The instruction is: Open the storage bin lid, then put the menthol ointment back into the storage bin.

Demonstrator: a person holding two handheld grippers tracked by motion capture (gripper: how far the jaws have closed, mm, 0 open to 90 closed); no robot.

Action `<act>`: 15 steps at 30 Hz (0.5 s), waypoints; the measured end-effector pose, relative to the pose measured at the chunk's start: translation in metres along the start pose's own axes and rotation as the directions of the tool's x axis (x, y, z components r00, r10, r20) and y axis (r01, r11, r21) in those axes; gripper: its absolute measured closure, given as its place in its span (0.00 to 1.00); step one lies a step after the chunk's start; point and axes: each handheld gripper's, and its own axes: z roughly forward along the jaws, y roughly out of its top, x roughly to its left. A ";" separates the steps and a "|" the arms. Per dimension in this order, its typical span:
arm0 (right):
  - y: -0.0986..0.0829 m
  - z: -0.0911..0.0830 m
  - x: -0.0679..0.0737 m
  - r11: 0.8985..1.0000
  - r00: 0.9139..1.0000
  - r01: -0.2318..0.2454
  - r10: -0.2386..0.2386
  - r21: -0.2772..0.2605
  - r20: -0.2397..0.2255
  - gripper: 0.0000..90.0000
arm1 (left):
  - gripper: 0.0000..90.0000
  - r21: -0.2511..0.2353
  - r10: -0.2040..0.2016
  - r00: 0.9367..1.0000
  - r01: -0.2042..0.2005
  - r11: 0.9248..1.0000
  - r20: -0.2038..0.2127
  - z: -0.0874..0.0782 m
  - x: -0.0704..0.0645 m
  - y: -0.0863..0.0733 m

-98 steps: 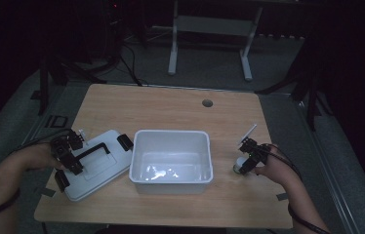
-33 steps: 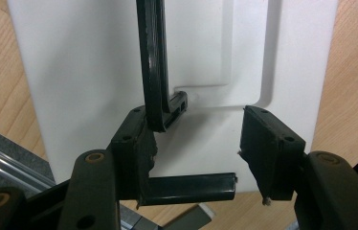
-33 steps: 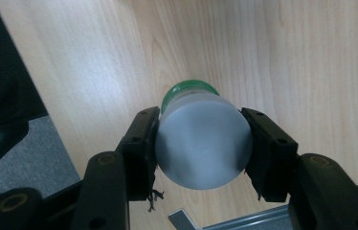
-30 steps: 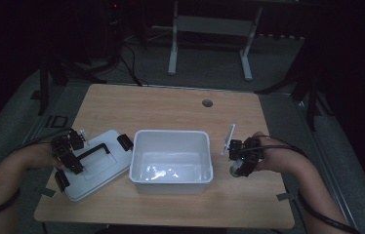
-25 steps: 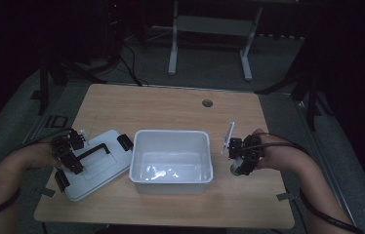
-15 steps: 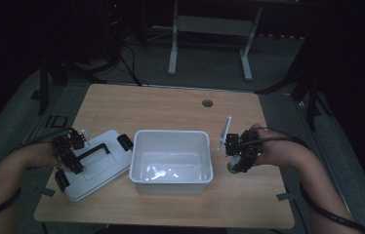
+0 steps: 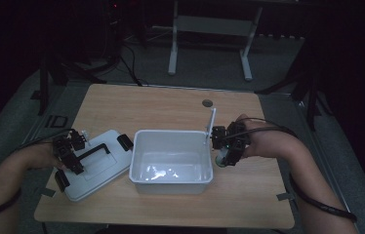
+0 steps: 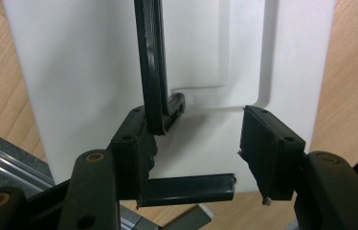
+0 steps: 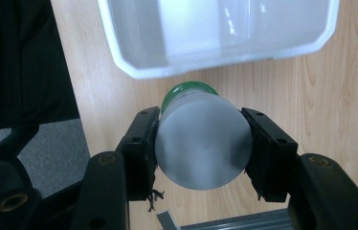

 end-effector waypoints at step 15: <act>0.031 -0.002 -0.002 0.999 0.999 0.049 -0.049 -0.020 0.001 0.55 | 0.50 -0.010 -0.009 1.000 0.009 1.000 0.002 -0.001 0.002 -0.004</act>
